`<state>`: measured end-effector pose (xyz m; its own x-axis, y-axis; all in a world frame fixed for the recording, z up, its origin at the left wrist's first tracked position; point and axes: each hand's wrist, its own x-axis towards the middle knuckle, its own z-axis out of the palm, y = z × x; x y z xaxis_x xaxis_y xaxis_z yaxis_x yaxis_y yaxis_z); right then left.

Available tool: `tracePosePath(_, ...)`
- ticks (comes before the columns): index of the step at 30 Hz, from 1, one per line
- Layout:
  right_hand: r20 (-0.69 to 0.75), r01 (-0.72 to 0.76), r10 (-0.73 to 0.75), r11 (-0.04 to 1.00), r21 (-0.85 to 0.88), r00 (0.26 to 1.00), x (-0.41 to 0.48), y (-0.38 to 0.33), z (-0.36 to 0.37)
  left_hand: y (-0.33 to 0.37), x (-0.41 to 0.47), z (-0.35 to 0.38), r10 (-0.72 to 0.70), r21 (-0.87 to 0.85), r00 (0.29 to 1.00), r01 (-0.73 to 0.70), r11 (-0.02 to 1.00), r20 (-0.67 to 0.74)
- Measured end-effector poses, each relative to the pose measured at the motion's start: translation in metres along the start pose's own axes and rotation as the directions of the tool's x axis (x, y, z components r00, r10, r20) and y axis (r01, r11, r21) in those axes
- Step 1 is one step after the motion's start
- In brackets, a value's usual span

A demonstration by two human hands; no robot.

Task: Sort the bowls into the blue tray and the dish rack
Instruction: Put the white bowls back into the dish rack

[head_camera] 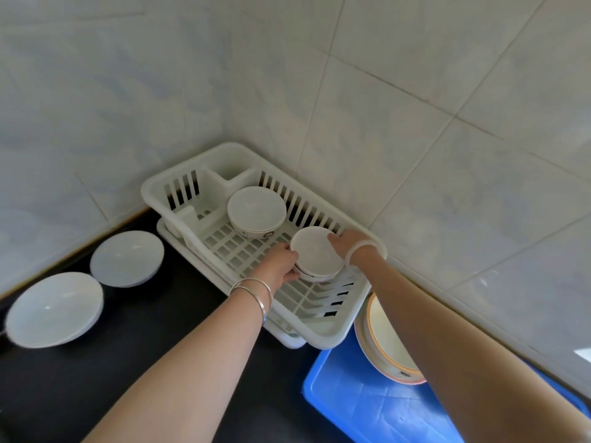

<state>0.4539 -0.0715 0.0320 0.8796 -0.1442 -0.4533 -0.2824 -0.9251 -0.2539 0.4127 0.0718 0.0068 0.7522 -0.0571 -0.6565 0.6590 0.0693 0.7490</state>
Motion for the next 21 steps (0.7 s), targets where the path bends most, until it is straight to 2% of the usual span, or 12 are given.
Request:
tracePosePath(5, -0.014, -0.004, 0.003, 0.998, -0.068, 1.000, 0.000, 0.001, 0.003, -0.001, 0.000, -0.003, 0.013, -0.005, 0.999, -0.013, 1.000, 0.036)
tracePosePath(9, -0.077, -0.002, -0.010, 0.987, -0.160, 0.997, -0.006, 0.003, 0.008, -0.002, 0.003, -0.004, 0.095, 0.034, 0.995, -0.094, 0.995, -0.029)
tracePosePath(13, -0.142, -0.009, -0.013, 0.989, -0.147, 0.990, -0.012, 0.004, 0.016, -0.003, 0.003, -0.005, 0.147, 0.145, 0.987, -0.137, 0.980, -0.060)
tracePosePath(18, -0.157, 0.014, -0.036, 0.990, -0.141, 0.987, -0.020, 0.003, 0.016, 0.000, -0.004, -0.011, 0.208, 0.381, 0.978, -0.189, 0.905, -0.008)
tracePosePath(21, -0.159, 0.045, -0.062, 0.993, -0.105, 0.985, -0.031, 0.003, 0.011, -0.002, -0.011, -0.017, 0.220, 0.417, 0.975, -0.202, 0.886, 0.004)
